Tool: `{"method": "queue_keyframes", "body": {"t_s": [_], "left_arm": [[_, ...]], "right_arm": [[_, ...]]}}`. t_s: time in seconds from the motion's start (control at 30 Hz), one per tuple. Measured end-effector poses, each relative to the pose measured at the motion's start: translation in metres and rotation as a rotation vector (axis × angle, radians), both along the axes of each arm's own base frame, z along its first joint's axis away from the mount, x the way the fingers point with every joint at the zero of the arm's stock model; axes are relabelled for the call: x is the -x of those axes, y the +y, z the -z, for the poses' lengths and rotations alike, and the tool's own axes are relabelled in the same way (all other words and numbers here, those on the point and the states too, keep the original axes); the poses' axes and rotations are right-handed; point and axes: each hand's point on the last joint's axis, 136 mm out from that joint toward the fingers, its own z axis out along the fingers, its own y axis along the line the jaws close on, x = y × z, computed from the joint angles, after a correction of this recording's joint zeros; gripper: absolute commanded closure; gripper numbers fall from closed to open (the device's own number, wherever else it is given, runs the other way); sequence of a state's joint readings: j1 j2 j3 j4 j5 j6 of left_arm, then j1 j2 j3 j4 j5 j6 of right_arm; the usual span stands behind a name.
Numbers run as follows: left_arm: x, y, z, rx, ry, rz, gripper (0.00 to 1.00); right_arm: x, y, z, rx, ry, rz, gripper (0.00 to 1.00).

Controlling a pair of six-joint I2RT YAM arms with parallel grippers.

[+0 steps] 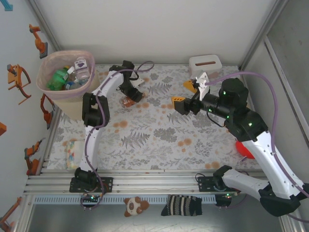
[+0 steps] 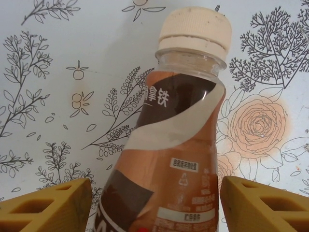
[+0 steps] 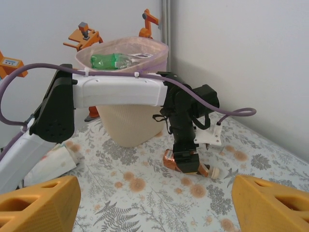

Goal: Put the plastic bottles in the bin

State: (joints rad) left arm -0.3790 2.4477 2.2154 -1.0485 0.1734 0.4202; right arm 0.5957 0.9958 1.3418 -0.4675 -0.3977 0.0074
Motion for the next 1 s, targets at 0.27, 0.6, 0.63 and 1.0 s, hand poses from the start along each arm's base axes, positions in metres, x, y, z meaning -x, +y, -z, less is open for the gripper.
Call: {"method": "queue_keyframes", "body": {"t_s": [0.27,0.6,0.63,1.0], "left_arm": [[0.002,0.001,0.004,-0.003,0.011,-0.004,0.35],[0.005,0.002,0.011,-0.01,0.03,-0.01,0.41],[0.005,0.002,0.011,-0.01,0.03,-0.011,0.42],[0.008,0.001,0.005,-0.012,0.027,-0.015,0.46]], "right_arm": [[0.003,-0.002,-0.003,-0.006,-0.01,0.001,0.19],[0.004,-0.004,-0.005,-0.01,-0.017,0.004,0.19],[0.004,-0.004,-0.005,-0.01,-0.016,0.004,0.19],[0.005,-0.005,-0.007,-0.012,-0.021,0.007,0.19]]}}
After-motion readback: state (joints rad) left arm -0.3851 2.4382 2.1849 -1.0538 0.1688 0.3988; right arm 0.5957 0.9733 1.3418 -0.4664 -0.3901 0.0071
